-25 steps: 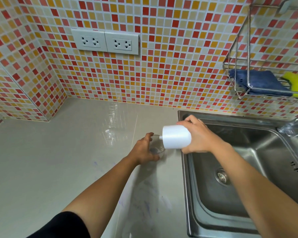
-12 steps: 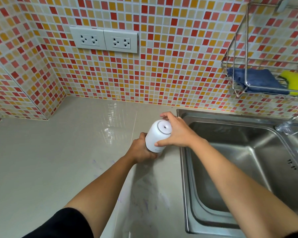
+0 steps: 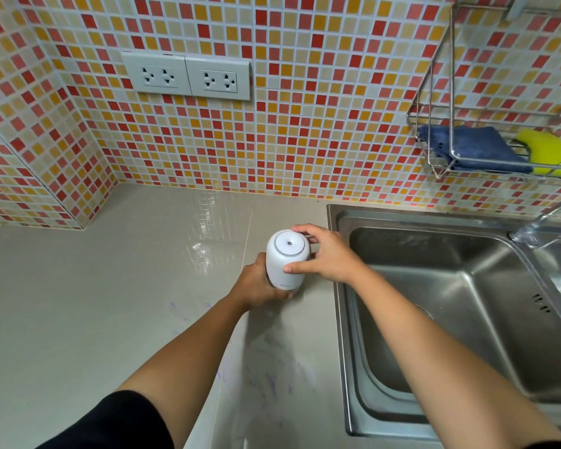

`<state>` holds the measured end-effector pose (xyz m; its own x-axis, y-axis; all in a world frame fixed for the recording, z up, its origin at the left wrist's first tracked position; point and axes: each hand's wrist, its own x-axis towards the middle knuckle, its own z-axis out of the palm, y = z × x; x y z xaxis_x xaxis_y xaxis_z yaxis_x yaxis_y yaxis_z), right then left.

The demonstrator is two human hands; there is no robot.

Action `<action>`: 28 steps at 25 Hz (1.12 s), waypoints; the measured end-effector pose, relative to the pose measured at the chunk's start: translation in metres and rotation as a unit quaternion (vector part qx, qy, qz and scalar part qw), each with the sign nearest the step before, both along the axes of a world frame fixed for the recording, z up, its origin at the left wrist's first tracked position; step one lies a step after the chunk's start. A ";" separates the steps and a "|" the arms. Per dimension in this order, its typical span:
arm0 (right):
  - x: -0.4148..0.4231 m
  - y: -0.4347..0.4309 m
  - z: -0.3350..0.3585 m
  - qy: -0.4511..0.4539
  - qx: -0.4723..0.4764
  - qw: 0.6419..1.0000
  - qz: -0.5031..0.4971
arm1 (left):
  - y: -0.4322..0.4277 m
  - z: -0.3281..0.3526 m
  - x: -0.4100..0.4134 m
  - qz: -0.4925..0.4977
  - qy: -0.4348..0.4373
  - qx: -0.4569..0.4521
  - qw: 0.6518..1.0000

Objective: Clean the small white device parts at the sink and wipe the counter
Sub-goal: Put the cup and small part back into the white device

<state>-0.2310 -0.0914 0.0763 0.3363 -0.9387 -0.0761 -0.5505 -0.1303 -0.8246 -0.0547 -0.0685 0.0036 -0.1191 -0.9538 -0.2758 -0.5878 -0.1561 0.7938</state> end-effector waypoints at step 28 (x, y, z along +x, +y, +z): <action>-0.260 -0.035 0.131 0.237 -0.341 0.885 -0.211 | -0.049 0.252 -0.231 -0.095 0.045 -0.349 0.931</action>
